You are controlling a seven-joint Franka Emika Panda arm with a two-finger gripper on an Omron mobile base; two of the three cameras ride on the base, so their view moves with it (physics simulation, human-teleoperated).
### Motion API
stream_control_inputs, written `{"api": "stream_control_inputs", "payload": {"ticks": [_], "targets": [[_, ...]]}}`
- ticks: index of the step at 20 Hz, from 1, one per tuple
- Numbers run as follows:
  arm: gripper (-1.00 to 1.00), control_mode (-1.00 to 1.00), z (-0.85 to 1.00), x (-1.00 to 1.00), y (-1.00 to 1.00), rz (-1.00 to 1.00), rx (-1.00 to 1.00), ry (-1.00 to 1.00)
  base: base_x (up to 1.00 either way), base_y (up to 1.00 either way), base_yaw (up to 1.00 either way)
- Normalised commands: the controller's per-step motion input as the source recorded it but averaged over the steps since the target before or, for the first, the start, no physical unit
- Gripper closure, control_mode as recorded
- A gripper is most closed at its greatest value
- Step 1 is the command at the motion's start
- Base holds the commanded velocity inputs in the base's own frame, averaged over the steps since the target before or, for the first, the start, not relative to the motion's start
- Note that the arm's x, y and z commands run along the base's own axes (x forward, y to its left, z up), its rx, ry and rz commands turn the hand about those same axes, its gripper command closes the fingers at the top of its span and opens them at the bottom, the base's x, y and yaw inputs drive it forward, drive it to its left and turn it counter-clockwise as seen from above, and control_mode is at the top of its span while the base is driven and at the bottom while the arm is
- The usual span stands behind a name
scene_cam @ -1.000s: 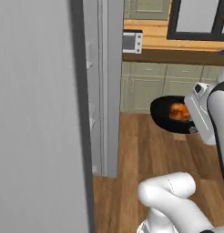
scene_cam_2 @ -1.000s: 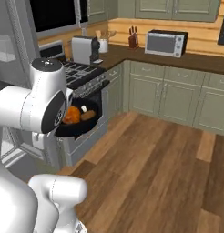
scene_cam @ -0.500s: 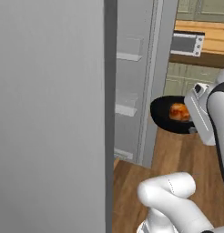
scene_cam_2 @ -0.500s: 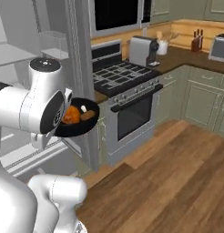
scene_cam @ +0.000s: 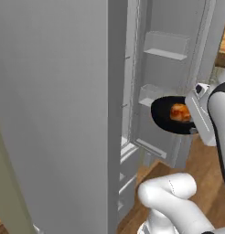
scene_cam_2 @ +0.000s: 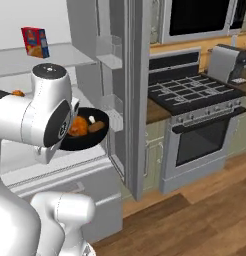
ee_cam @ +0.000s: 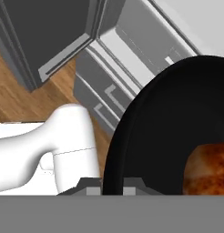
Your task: Pick the chicken drumstick and mushroom from their plates and place them in the bowl. Then put the bowl in the fridge.
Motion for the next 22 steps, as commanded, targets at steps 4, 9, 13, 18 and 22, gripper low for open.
{"api": "stream_control_inputs", "payload": {"ticks": [4, 9, 13, 18, 22], "targets": [[1.0, 1.0, 0.0, 0.0, 0.0, 0.0, 0.0, 0.0, 0.07, 0.0, 0.58], [1.0, 1.0, 0.0, 0.0, 0.0, 0.0, 0.0, 0.0, 0.17, 0.0, 0.62], [1.0, 1.0, 0.0, 0.0, 0.0, 0.0, 0.0, 0.0, 0.38, -0.08, 0.56], [1.0, 1.0, 0.0, 0.0, 0.0, 0.0, 0.0, 0.0, 0.45, -0.27, 0.45], [1.0, 1.0, 0.0, 0.0, 0.0, 0.0, 0.0, 0.0, 0.3, -0.32, 0.21]]}}
